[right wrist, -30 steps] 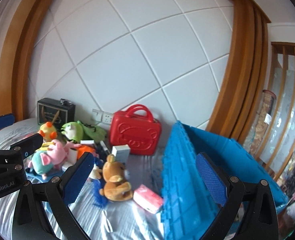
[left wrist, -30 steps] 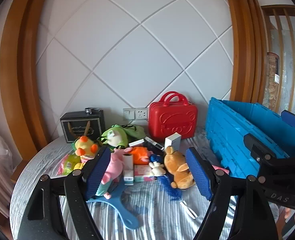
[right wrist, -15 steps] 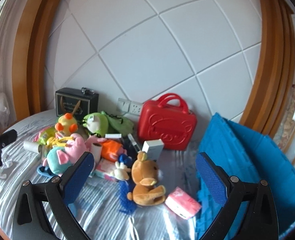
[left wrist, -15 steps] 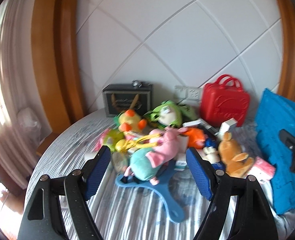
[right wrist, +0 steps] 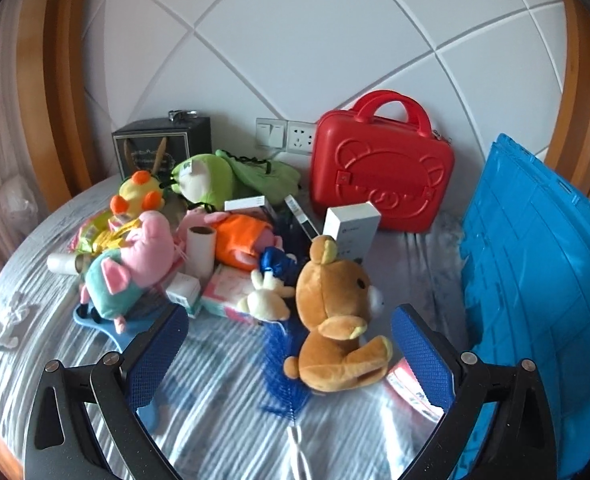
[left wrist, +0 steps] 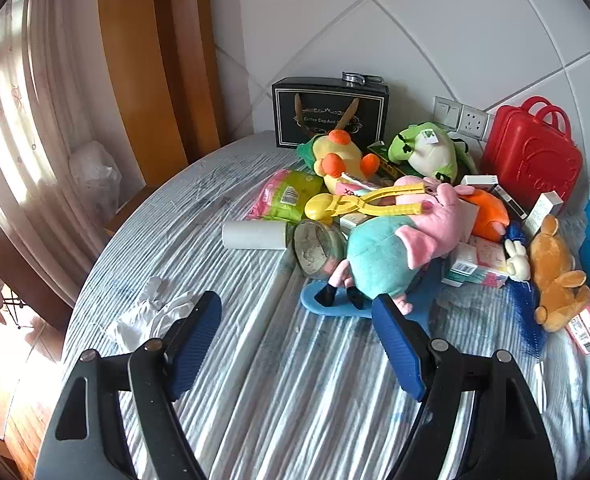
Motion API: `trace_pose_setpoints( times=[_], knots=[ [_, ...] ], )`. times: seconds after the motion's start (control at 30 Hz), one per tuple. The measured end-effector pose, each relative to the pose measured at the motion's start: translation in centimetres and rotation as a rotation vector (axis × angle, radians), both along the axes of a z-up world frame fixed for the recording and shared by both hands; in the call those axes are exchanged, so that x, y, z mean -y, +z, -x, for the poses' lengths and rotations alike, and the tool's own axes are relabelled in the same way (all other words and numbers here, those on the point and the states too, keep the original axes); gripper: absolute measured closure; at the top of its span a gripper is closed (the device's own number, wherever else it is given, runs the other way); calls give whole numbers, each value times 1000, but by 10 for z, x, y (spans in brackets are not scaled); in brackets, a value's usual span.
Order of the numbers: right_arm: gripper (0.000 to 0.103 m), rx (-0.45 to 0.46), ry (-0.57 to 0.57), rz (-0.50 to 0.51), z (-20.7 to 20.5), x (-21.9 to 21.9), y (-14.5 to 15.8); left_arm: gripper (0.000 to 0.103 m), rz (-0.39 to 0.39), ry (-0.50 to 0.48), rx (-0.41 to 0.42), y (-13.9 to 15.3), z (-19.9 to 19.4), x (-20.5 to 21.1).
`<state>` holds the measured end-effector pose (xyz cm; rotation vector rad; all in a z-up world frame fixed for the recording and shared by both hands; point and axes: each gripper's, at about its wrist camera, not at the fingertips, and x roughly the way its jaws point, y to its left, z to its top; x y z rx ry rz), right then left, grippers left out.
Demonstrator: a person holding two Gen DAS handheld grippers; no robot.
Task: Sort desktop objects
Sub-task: 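Move both grippers back over the pile, then grasp the round mirror rim with left gripper while right grasps small white box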
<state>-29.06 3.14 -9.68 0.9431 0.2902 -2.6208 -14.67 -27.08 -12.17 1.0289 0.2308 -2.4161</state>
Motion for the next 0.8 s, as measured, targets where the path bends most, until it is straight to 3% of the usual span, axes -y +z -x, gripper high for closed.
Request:
trace_pose_setpoints(
  times=[0.37, 0.7, 0.8],
  knots=[
    [0, 75, -104, -9, 4, 29, -31, 25, -68, -98, 70, -45, 42, 68],
    [0, 200, -100, -40, 26, 78, -68, 25, -123, -165, 120, -80, 89, 82],
    [9, 230, -73, -59, 37, 97, -84, 25, -124, -180, 141, -92, 108, 80]
  ],
)
